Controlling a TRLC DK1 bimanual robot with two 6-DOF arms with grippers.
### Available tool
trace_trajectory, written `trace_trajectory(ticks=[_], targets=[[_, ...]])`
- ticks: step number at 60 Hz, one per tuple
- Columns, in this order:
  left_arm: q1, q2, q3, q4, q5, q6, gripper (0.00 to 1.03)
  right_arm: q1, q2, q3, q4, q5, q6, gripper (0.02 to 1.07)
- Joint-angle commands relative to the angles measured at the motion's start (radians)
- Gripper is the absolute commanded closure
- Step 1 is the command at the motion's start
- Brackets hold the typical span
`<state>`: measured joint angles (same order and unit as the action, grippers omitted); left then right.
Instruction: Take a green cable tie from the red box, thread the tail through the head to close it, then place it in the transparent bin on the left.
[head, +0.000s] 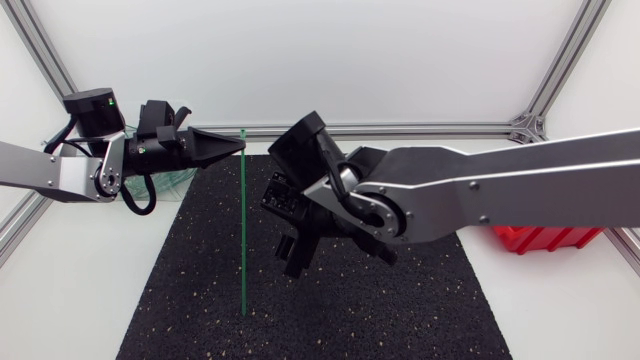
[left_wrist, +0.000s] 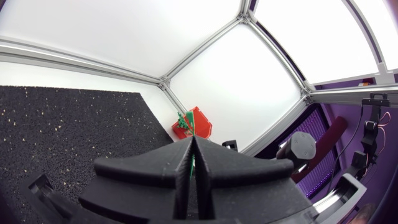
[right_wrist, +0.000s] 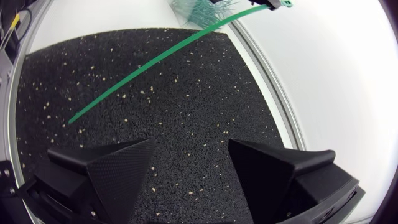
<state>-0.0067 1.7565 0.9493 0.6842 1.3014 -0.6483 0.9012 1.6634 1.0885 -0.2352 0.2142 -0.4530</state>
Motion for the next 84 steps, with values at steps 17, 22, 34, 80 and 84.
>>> trace_trajectory(ticks=[17, 22, 34, 80, 84], targets=[[-0.001, 0.035, 0.016, -0.023, 0.025, -0.022, 1.00, 0.068, 0.013, -0.062, 0.166, 0.126, -0.474, 0.16], [-0.006, 0.038, 0.016, -0.023, 0.032, -0.022, 1.00, 0.076, 0.024, -0.110, 0.313, 0.198, -0.681, 0.16], [-0.021, 0.044, 0.017, -0.023, 0.032, -0.019, 1.00, 0.077, 0.067, -0.259, 0.715, 0.255, -1.044, 0.14], [-0.029, 0.084, 0.078, -0.083, 0.119, -0.019, 1.00, 0.045, 0.104, -0.406, 1.064, -0.055, -1.581, 0.11], [-0.029, 0.086, 0.078, -0.083, 0.124, -0.019, 1.00, 0.036, 0.104, -0.407, 1.064, -0.090, -1.610, 0.11]])
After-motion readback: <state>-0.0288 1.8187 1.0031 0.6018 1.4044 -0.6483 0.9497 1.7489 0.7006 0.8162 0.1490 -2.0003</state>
